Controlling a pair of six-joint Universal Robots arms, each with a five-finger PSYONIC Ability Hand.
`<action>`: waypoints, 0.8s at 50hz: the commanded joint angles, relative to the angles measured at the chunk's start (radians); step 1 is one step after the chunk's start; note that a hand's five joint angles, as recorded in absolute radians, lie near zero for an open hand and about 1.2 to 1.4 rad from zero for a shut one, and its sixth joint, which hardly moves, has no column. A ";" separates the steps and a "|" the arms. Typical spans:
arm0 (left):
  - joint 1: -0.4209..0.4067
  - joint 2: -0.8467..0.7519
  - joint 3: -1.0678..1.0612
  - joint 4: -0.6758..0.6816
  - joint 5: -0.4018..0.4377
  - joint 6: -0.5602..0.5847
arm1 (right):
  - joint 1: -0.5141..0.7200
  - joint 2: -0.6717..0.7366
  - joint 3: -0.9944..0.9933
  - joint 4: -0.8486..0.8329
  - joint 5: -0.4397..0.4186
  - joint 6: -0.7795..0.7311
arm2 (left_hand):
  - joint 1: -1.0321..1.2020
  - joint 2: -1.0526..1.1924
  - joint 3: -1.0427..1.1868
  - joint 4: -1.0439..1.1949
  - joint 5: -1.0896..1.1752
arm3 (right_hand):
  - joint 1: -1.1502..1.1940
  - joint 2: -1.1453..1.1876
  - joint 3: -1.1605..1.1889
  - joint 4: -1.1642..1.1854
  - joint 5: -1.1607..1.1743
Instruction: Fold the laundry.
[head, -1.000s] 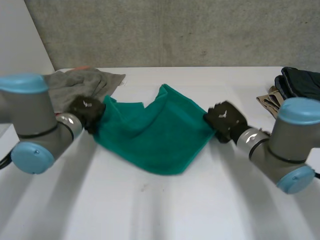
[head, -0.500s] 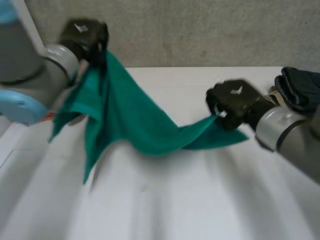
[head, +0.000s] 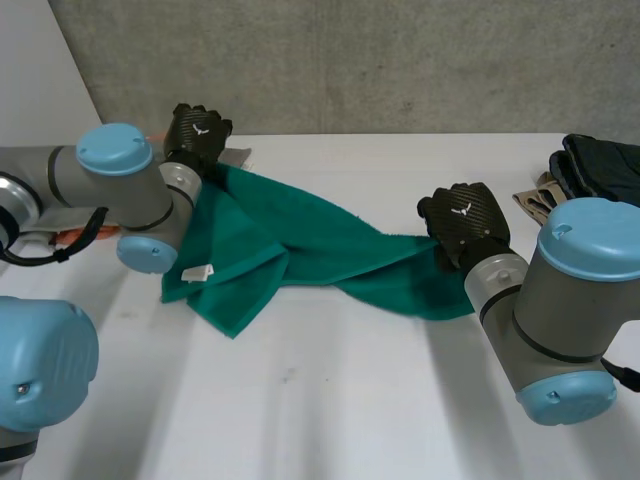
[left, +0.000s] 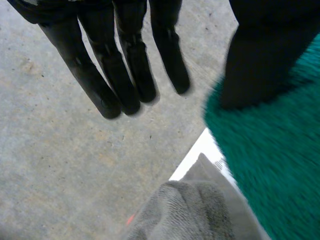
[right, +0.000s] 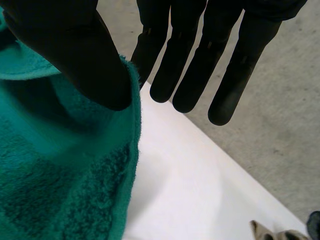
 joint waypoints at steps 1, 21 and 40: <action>-0.017 0.139 -0.134 -0.102 0.017 -0.018 | 0.006 0.027 -0.017 -0.029 0.011 -0.034 | -0.618 -0.644 -0.668 -0.664 -0.668 | 0.253 0.217 0.209 0.200 0.226; -0.037 0.511 -0.736 -0.142 0.243 0.086 | -0.062 0.021 -0.126 0.178 -0.066 -0.045 | -0.426 -0.453 -0.476 -0.472 -0.477 | 0.253 0.217 0.209 0.200 0.226; -0.155 0.118 -0.357 -0.195 0.102 0.298 | -0.128 -0.054 -0.126 0.265 -0.120 -0.082 | -0.058 -0.084 -0.108 -0.104 -0.108 | 0.253 0.217 0.209 0.200 0.226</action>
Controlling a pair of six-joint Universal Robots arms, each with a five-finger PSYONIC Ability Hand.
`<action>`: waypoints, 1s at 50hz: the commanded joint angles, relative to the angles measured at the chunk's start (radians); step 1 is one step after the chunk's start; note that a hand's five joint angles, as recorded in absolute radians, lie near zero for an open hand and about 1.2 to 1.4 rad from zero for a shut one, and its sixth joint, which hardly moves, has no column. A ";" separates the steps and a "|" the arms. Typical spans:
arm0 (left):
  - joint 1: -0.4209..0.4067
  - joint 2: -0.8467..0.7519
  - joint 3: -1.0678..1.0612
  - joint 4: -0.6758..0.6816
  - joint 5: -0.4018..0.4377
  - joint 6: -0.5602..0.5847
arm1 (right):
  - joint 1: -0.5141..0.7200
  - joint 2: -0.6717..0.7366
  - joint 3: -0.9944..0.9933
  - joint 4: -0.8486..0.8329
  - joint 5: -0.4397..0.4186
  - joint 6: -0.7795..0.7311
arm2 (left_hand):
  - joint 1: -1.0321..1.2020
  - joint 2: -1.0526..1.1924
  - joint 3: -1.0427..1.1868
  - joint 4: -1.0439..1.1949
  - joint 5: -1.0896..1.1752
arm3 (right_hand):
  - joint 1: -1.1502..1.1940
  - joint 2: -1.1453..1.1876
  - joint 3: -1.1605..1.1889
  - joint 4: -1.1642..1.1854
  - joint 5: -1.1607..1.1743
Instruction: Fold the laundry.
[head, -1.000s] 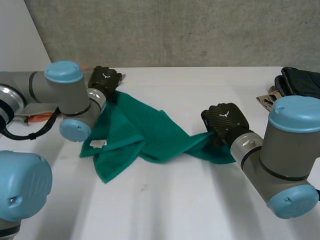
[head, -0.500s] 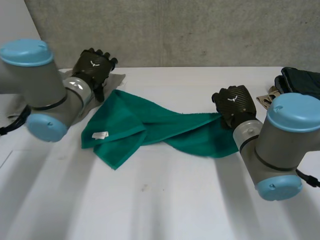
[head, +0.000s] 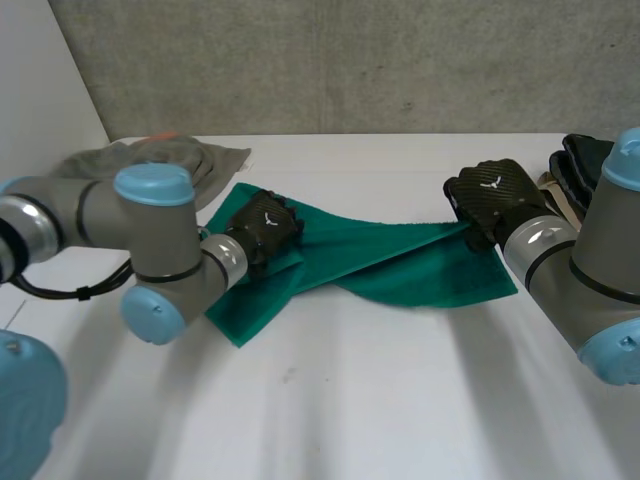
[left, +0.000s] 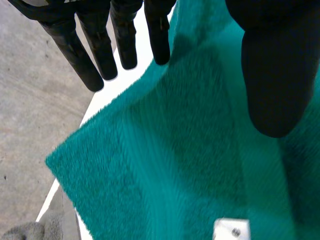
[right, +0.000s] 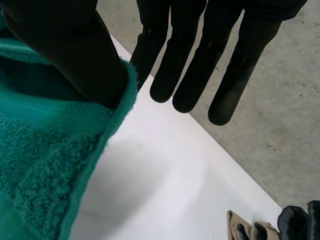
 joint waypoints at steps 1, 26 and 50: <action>-0.020 -0.100 0.113 -0.033 -0.057 0.073 | -0.016 0.012 -0.003 -0.004 0.003 -0.022 | 0.419 0.424 0.429 0.425 0.423 | 0.253 0.217 0.209 0.199 0.226; 0.288 0.394 -0.198 0.111 -0.011 -0.553 | -0.117 0.010 -0.161 0.142 -0.001 -0.111 | 0.998 1.003 1.008 1.004 1.002 | 0.253 0.217 0.209 0.199 0.226; 0.341 0.314 -0.310 0.078 -0.029 -0.360 | -0.041 0.199 -0.167 0.101 0.105 -0.102 | -0.164 -0.159 -0.154 -0.158 -0.160 | 0.253 0.217 0.209 0.199 0.226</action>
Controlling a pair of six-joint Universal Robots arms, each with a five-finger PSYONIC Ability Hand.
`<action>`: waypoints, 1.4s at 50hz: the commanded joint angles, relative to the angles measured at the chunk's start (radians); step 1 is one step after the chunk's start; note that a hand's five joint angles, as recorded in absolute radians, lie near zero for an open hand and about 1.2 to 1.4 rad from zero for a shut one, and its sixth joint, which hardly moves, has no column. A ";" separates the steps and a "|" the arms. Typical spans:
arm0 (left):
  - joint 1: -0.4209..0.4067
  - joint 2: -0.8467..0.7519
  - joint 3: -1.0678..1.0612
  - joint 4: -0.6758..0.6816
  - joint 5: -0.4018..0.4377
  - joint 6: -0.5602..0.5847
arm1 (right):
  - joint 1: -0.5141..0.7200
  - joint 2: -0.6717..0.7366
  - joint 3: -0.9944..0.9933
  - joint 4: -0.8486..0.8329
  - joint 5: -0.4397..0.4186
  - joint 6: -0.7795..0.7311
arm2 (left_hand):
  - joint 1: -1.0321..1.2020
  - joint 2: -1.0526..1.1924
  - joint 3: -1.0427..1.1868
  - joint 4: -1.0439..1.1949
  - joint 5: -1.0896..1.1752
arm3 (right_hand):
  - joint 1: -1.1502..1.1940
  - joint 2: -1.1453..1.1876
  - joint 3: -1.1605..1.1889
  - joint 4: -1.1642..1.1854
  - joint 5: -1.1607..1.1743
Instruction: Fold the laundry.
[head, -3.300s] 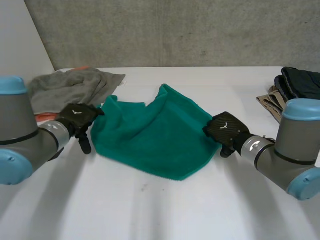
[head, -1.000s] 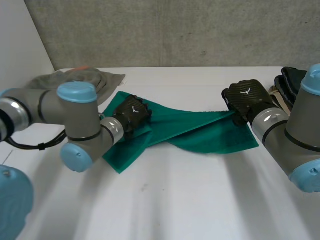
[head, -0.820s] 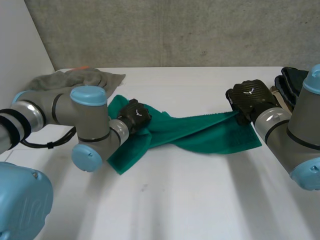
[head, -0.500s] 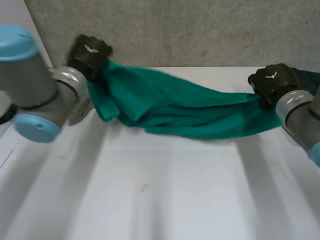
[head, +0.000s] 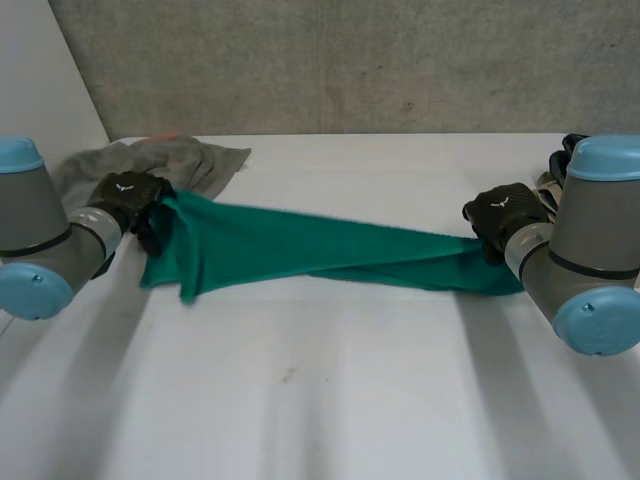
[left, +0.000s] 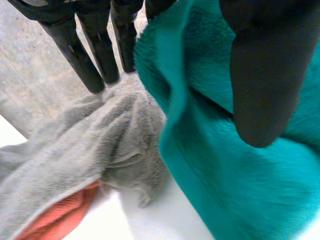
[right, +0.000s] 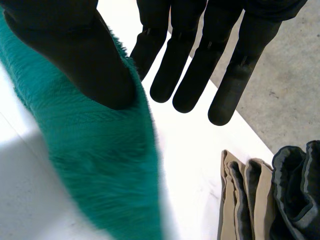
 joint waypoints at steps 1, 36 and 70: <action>-0.010 0.142 -0.122 0.027 0.033 0.131 | -0.004 -0.013 0.002 0.001 -0.003 0.003 | -0.145 -0.143 -0.143 -0.131 -0.131 | 0.253 0.217 0.209 0.199 0.226; 0.034 0.163 -0.347 0.015 0.190 0.557 | 0.002 -0.020 0.016 0.001 -0.014 -0.012 | 0.078 0.080 0.080 0.092 0.092 | 0.253 0.217 0.209 0.199 0.226; 0.022 -0.081 -0.094 0.087 0.190 0.580 | -0.005 -0.015 0.021 -0.001 -0.012 -0.023 | 0.869 0.871 0.871 0.883 0.883 | 0.253 0.217 0.209 0.199 0.226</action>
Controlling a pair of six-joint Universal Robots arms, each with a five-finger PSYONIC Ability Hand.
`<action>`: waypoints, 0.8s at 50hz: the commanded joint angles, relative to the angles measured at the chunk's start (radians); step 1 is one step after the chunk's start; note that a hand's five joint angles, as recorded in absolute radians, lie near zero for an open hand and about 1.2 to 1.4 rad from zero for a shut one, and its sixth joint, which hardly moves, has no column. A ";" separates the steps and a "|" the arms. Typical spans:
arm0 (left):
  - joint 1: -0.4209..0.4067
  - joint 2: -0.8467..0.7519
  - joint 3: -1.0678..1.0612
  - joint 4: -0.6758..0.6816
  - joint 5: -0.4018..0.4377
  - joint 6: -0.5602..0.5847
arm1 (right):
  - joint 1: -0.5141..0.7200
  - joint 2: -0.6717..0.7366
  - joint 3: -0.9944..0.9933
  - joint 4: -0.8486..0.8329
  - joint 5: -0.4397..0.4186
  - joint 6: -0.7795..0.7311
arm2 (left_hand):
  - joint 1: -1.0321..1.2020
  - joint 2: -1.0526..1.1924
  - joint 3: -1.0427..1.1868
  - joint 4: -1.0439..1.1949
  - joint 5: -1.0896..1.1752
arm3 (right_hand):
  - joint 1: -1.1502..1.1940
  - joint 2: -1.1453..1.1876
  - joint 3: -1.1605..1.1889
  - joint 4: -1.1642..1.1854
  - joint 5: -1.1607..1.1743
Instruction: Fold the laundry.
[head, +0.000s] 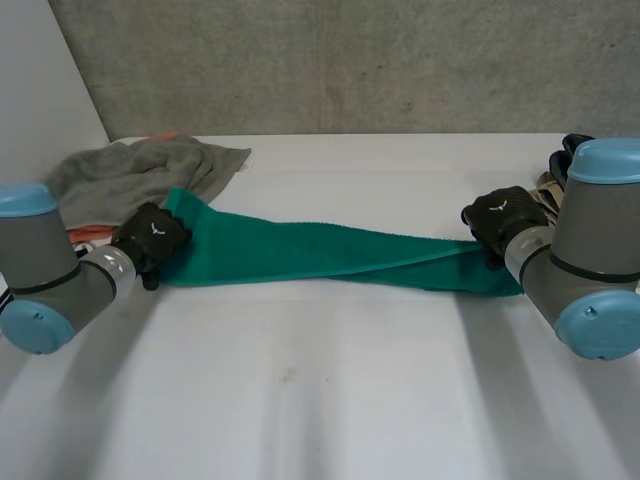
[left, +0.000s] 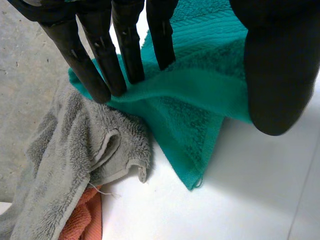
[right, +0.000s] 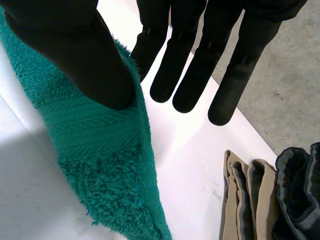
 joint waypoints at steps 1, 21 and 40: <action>-0.010 -0.002 0.028 -0.013 0.008 -0.016 | -0.006 -0.006 0.000 0.000 0.003 -0.004 | 0.831 0.848 0.847 0.842 0.843 | 0.253 0.217 0.209 0.197 0.226; 0.010 0.607 0.120 -0.483 0.067 -0.599 | -0.130 -0.409 -0.098 0.147 -0.076 -0.082 | 0.844 0.861 0.859 0.855 0.855 | 0.253 0.217 0.209 0.197 0.226; -0.072 -0.018 0.629 -0.668 -0.067 -0.487 | -0.041 0.024 -0.350 0.074 -0.084 -0.156 | 0.844 0.861 0.859 0.855 0.855 | 0.253 0.217 0.209 0.197 0.226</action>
